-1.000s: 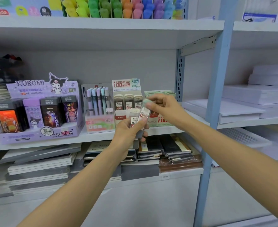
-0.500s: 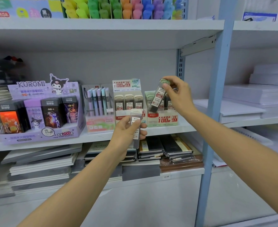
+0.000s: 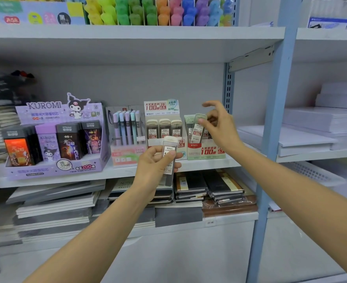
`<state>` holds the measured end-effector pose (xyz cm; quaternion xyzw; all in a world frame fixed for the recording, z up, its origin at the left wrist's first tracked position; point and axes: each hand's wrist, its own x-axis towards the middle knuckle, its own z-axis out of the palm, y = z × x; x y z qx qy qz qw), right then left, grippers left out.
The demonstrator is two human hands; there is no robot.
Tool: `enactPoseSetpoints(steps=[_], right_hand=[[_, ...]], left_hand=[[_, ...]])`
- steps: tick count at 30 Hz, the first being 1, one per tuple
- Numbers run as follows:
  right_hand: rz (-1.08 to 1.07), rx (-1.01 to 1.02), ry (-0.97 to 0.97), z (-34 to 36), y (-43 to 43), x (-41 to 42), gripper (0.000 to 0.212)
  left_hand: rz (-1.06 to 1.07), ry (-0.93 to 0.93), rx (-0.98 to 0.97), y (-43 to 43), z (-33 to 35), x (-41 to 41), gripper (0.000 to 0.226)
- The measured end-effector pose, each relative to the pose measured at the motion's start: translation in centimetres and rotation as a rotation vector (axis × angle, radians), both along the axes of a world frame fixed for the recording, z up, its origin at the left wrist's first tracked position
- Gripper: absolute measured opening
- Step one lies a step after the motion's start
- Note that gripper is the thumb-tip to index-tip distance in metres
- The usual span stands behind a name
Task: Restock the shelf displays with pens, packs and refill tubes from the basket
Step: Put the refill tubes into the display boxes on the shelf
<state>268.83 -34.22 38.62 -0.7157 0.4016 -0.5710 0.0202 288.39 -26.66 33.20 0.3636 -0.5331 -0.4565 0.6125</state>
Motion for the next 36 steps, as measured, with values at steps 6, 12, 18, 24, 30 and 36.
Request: enactPoseSetpoints(steps=[6, 12, 18, 24, 30, 36], right_hand=[[-0.131, -0.085, 0.097, -0.6, 0.7, 1.2, 0.025], [0.248, 0.001, 0.270, -1.2, 3.5, 3.8, 0.037], [0.239, -0.002, 0.091, 0.6, 3.0, 3.2, 0.016], [-0.001, -0.186, -0.103, 2.0, 1.1, 2.0, 0.011], [-0.026, -0.143, 0.068, 0.9, -1.0, 3.9, 0.013], [-0.105, -0.116, 0.237, 1.5, -2.4, 4.8, 0.020]], left_hand=[[0.035, -0.028, -0.003, 0.0, 0.2, 0.3, 0.025], [0.059, -0.079, -0.084, 0.1, 0.9, 0.0, 0.022], [0.317, -0.439, -0.342, -0.4, 0.8, 0.4, 0.029], [0.570, -1.164, -0.563, -1.5, -0.7, 1.9, 0.061], [0.650, -1.421, -0.589, -2.5, -1.7, 2.4, 0.071], [0.666, -1.388, -0.627, -2.6, -1.8, 2.4, 0.068]])
